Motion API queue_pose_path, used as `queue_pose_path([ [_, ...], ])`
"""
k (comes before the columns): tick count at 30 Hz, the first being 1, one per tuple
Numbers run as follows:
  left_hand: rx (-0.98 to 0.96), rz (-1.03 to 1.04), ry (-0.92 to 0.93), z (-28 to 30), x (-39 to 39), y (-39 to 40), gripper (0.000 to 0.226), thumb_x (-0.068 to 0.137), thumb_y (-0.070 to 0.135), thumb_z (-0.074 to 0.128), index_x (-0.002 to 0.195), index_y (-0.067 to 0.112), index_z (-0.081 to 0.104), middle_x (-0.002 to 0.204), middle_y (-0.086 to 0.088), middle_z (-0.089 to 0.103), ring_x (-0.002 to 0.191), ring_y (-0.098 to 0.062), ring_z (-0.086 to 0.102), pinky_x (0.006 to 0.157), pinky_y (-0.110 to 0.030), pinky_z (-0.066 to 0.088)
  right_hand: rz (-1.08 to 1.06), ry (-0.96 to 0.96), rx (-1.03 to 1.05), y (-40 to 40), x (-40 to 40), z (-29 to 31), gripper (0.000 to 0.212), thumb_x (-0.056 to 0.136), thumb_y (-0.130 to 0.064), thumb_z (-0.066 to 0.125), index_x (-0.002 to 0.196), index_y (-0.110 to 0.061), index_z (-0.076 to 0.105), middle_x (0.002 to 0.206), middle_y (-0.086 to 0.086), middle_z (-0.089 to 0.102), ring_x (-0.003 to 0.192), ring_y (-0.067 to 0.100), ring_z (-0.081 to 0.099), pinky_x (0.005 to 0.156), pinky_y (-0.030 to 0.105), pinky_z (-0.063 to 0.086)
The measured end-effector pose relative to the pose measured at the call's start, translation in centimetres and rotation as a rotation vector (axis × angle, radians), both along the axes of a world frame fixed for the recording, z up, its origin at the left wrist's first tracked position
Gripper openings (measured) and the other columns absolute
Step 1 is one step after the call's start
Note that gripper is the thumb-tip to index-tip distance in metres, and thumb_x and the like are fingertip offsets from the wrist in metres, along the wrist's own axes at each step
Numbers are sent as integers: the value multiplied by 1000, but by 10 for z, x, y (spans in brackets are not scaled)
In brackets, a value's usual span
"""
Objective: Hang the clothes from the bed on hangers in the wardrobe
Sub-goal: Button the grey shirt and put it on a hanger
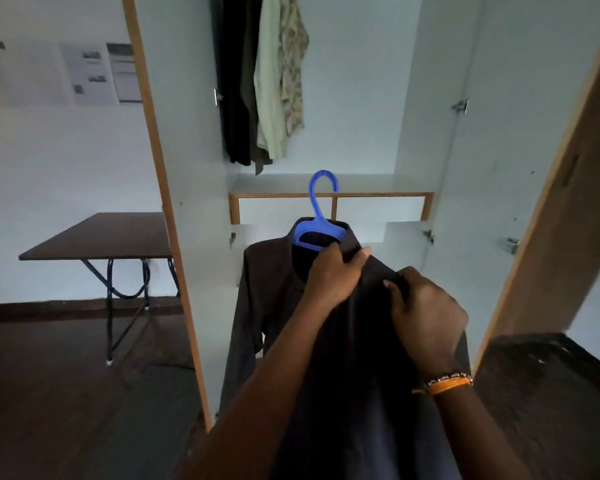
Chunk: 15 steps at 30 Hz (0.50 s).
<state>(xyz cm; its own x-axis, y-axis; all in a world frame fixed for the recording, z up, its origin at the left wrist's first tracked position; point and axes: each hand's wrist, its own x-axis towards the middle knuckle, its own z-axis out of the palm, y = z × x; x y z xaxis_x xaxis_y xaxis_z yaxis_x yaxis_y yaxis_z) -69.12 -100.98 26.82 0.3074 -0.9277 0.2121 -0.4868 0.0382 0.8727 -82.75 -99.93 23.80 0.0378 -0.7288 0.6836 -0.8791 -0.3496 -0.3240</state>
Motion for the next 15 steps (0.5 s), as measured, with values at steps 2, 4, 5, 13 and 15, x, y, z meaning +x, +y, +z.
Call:
queue_pose_path([
  [2,-53,112,99,3,-1,-44,42,89,46,57,105,8,61,105,-7,65,100,-23,60,91,-35,46,19,30,10,-27,9,2,10,86,-25,58,90,-17,61,75,3,66,67,29,62,50,27,38],
  [4,-83,145,190,5,6,-86,32,85,40,65,96,10,62,95,-4,66,94,-23,62,87,-35,49,71,64,54,-60,13,4,18,87,-22,54,104,-20,60,88,0,68,77,24,63,57,30,46],
  [5,-88,136,232,7,11,-105,27,83,36,67,93,12,61,92,-3,66,91,-22,62,86,-35,50,118,67,68,-78,13,4,25,88,-21,53,112,-22,58,96,-2,68,83,22,64,63,30,48],
  [13,-268,33,223,73,49,-269,21,86,29,67,93,9,65,86,2,65,83,-15,62,77,-25,50,760,-515,444,-259,4,36,12,91,-30,59,87,-19,63,77,-2,66,78,20,65,68,24,47],
  [15,-300,-8,86,105,56,-309,25,88,32,63,98,9,65,85,5,63,79,-9,60,74,-21,47,852,-675,510,-303,13,58,24,85,-39,59,95,-18,65,87,1,70,85,18,67,74,25,50],
])
